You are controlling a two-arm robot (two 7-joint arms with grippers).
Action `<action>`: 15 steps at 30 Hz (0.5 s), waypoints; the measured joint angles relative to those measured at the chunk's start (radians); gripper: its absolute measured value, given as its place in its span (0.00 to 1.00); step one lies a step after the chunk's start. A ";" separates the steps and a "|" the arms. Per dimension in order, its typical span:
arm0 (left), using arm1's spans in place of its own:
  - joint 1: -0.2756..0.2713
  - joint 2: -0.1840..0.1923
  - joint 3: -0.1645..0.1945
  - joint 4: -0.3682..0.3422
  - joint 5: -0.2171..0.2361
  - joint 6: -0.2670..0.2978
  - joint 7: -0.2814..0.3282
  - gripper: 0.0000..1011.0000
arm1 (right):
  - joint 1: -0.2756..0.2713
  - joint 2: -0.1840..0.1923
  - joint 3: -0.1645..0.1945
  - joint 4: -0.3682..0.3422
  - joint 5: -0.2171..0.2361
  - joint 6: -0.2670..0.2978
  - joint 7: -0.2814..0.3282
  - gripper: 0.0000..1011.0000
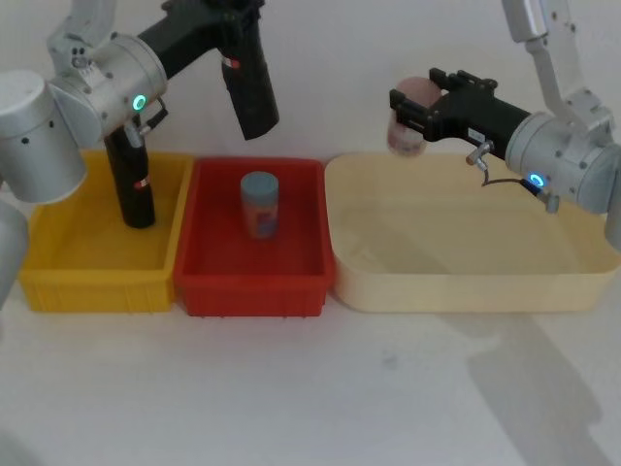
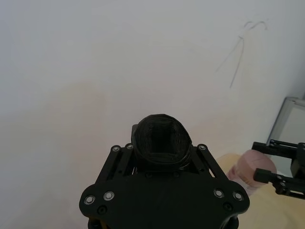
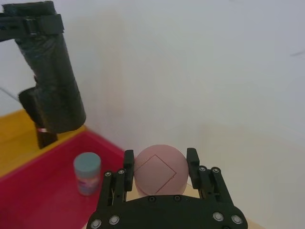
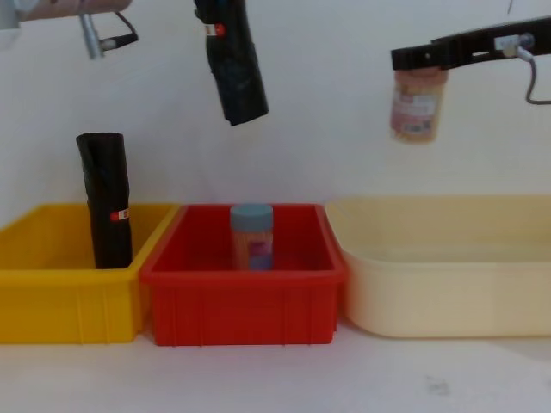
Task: Pick up the garbage bag with the one hand and transfer it to the other hand.
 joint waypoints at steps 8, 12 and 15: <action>-0.024 -0.024 0.032 0.036 0.002 -0.010 -0.013 0.37 | -0.013 0.013 0.016 0.001 -0.021 0.009 -0.034 0.64; -0.036 -0.040 0.048 0.058 0.003 -0.017 -0.015 0.37 | -0.019 0.015 0.023 0.005 -0.032 0.012 -0.054 0.64; -0.047 -0.059 0.062 0.081 0.005 -0.025 -0.015 0.37 | -0.026 0.016 0.032 0.009 -0.041 0.016 -0.073 0.64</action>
